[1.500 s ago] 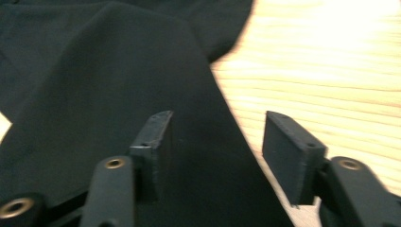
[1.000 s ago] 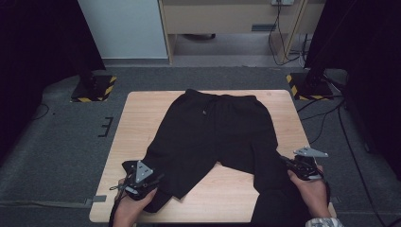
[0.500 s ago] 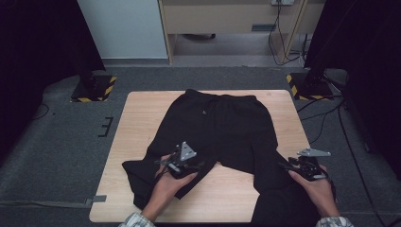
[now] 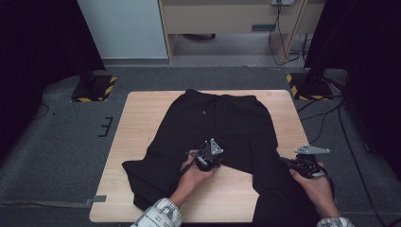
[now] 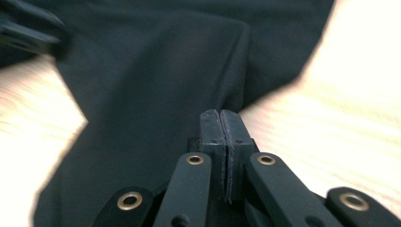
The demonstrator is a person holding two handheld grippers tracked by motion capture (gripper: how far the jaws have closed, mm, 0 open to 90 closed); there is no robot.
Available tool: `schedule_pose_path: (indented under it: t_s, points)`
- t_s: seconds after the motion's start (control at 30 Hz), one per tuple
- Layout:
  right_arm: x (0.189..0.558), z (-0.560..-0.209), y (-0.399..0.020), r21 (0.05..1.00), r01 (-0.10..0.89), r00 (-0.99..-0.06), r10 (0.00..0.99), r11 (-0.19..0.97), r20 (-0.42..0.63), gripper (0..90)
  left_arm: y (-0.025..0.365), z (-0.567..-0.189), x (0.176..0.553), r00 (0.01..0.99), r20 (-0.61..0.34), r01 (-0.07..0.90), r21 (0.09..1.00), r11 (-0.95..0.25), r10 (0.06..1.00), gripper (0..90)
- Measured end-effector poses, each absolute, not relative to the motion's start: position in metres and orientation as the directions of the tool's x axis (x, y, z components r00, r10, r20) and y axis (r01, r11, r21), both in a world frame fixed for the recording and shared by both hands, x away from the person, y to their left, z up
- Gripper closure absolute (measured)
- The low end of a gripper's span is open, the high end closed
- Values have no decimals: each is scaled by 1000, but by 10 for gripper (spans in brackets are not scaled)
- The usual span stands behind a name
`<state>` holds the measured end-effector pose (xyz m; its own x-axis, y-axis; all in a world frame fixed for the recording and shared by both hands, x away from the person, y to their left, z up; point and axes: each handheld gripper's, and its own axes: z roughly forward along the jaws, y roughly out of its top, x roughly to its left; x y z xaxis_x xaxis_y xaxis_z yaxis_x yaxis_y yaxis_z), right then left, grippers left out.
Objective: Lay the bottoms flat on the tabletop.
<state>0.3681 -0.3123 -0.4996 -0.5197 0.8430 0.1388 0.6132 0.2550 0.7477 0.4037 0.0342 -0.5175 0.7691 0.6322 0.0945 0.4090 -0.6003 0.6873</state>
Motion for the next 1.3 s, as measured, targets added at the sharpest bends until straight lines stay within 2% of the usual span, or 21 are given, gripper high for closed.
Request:
schedule_pose_path:
  t_s: [0.03,0.07,0.2,0.33,0.47,0.57,0.7,0.77,0.83,0.97,1.23,1.3]
  points:
    - [362,-489,-303,758,597,-529,839,262,126,893,33,-517,405,765,93,421,676,-605,637,809]
    - [362,-489,-303,758,597,-529,839,262,126,893,33,-517,405,765,93,421,676,-605,637,852]
    - [349,-475,-273,778,546,-585,806,310,90,893,38,-511,405,734,77,435,709,-555,674,872]
    - [337,-475,-241,773,514,-651,756,371,70,892,54,-504,407,681,65,451,748,-487,730,871]
    - [333,-496,-211,724,527,-699,712,446,70,890,69,-506,410,657,46,473,752,-460,753,870]
    - [338,-518,-203,679,565,-693,717,469,82,889,79,-507,408,643,22,486,761,-430,766,870]
    - [343,-522,-203,674,584,-678,729,453,98,876,86,-506,406,631,20,489,766,-417,776,870]
    - [345,-521,-203,675,589,-671,734,444,103,830,86,-507,407,633,23,493,759,-426,774,869]
    - [344,-516,-207,695,579,-669,735,426,106,745,87,-508,407,640,28,489,755,-436,768,869]
    - [347,-499,-230,715,593,-632,764,370,129,486,86,-509,407,641,32,489,753,-440,767,868]
    - [358,-492,-267,734,613,-551,824,293,131,460,90,-510,410,634,23,503,746,-435,773,869]
    - [362,-494,-271,728,621,-532,838,289,121,537,92,-510,410,635,13,506,748,-429,772,869]
